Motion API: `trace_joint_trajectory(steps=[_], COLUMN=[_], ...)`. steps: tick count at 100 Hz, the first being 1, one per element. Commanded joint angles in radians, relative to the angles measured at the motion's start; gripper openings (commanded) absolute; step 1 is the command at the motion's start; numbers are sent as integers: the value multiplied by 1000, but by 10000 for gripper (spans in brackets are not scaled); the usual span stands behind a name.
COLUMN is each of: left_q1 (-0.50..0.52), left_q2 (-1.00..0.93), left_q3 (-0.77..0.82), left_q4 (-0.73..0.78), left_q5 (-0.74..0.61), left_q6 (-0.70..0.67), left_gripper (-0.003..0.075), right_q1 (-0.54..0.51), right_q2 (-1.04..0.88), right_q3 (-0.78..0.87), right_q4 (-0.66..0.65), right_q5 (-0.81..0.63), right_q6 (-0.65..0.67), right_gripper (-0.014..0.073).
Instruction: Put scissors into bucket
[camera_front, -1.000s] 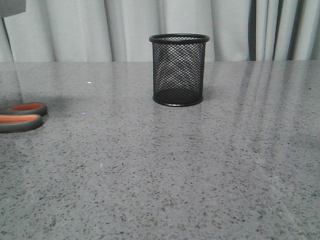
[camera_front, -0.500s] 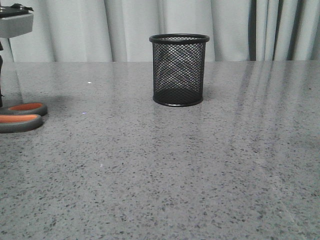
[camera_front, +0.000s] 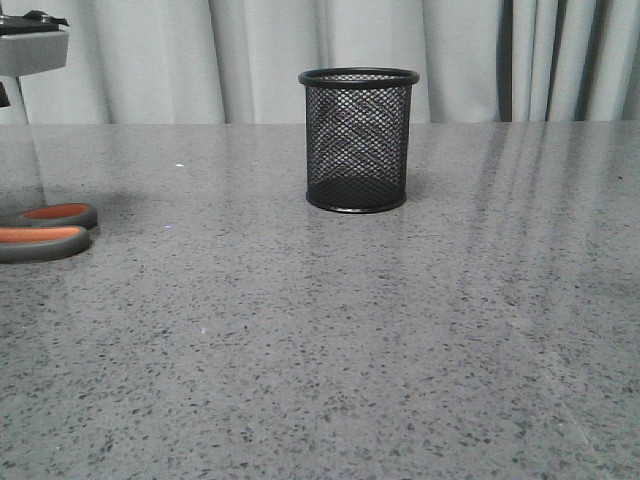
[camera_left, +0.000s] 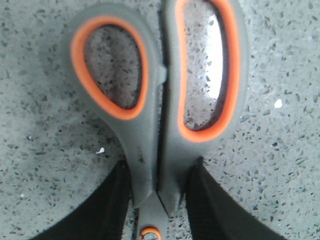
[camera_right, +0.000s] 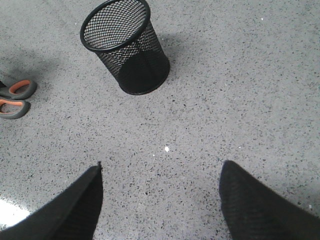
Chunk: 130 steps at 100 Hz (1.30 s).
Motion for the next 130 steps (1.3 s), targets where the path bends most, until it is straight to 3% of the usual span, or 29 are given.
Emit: trace_joint_trajectory(steps=[1,7,54,76,87,109,121,130], left_q1=[-6,-6,-27,-86,-133,-287,-376,-459], left_q2=[-4,-4,-122,-273,-342,-420,-422,-422], left_q3=[-6,-6,-82,-202,-247,-309,-348,-374], left_q4=[-12,-33,-46,-22,-21,-21,-20,-17], left_q5=[-29,-16,19,21,21,19,19,3], left_q6=[6,-7,-150,-245,-279,-414,-499,-535], left_gripper=[55,-23,-21,-21,-21,-21,-21,-21], right_q1=[3,3,3,3,3,3,3,3], right_q2=[3,3,3,3,3,20,50,82], right_q3=[-35,-35,-35,-35,-35,-35,-58,-90], right_q4=[13,13,17,130,264,723,873,918], right_q5=[-46,-46,-39,-45,-50,-13,78,129], right_q6=[-8,-8,-8,-8,-75,-317,-440,-461], right_gripper=[447,447,447,447,447,447,447,447])
